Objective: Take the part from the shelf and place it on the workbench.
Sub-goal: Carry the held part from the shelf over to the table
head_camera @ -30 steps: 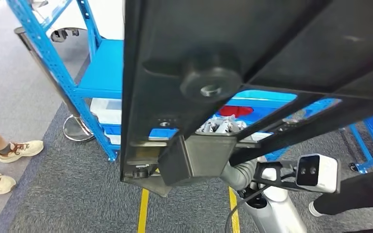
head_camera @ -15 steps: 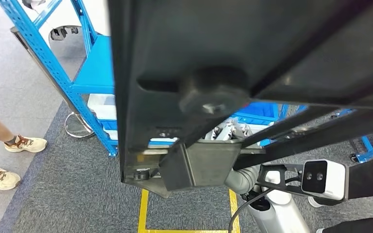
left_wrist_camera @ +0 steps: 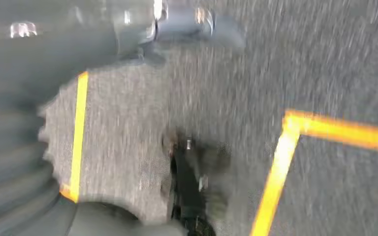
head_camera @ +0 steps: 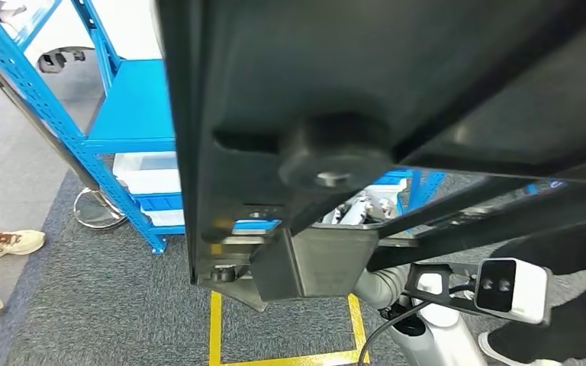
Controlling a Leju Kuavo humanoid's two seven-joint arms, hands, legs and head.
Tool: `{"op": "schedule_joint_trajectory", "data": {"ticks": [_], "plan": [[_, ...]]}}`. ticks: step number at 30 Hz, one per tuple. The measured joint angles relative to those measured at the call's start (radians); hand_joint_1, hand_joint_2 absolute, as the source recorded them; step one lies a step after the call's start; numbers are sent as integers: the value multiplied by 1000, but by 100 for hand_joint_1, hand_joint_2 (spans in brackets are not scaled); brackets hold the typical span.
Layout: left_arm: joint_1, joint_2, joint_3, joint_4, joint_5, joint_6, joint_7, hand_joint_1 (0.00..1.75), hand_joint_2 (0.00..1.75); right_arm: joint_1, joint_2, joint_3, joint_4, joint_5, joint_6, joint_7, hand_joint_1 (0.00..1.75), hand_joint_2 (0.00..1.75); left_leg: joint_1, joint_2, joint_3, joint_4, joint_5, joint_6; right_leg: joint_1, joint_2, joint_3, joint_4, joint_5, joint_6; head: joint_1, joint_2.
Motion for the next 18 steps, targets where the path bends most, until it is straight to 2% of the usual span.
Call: {"op": "schedule_joint_trajectory", "data": {"ticks": [2,3,4,5,6,7,8,9,10,11,13,15,17,18], "plan": [[1,-1,0,0,-5,-2,4,0,175,2,-3,0,-13,6,-13,-1,175,175,1,21,-3,-3,4,5,-3,-37,-53,117,-65,8,7,0],[2,-1,0,0,-9,-4,5,0,175,6,-5,0,-19,12,-20,-2,175,175,0,33,-4,-2,4,6,-5,-44,-81,178,-89,12,8,0],[2,-1,-1,0,-15,-6,5,0,175,12,-9,-1,-26,21,-31,-5,175,175,0,44,-5,-2,4,5,-8,-48,-96,216,-99,15,8,0],[2,-2,-2,0,-21,-9,5,0,175,20,-14,-3,-35,31,-43,-9,175,175,0,56,-6,-1,4,5,-10,-51,-95,219,-91,17,8,0],[1,-3,-4,0,-29,-11,5,0,175,28,-20,-6,-48,40,-54,-14,175,175,0,66,-5,-1,3,4,-12,-57,-73,181,-67,17,8,0],[0,-4,-7,0,-35,-13,7,0,175,37,-27,-10,-63,49,-64,-18,175,175,0,75,-3,-1,2,2,-12,-71,-35,114,-35,15,8,0],[-1,-5,-9,0,-40,-16,10,0,175,45,-34,-15,-78,57,-74,-21,175,175,-2,84,-2,-1,0,-2,-7,-97,3,43,-12,10,8,0],[-1,-7,-11,1,-44,-18,16,0,175,54,-40,-19,-95,68,-85,-23,175,175,-5,91,0,-1,-2,-6,-3,-116,31,-13,5,3,8,0],[-1,-8,-13,1,-48,-19,23,0,175,65,-45,-22,-112,80,-96,-25,175,175,-7,98,2,0,-4,-12,2,-129,46,-45,11,-5,7,0],[-1,-9,-14,1,-54,-19,33,0,175,79,-49,-23,-128,93,-106,-28,175,175,-10,106,4,-1,-5,-18,6,-131,48,-54,9,-12,6,0],[-1,-12,-21,1,-69,-19,59,0,175,113,-57,-25,-159,123,-127,-32,175,175,-9,119,8,-3,-10,-30,5,-109,46,-58,14,-24,6,0],[0,-16,-32,2,-88,-19,87,0,175,142,-66,-26,-185,152,-145,-37,175,175,-6,92,-3,34,-42,-37,1,-88,48,-67,19,-38,1,0],[3,-22,-42,4,-101,-19,108,0,175,164,-73,-27,-198,172,-160,-44,175,175,-3,44,-53,152,-109,-39,0,-65,50,-70,23,-47,-8,0],[5,-25,-47,5,-106,-20,116,0,175,175,-77,-27,-200,179,-165,-48,175,175,-3,32,-86,222,-139,-39,2,-52,49,-70,23,-49,-11,0]]}}
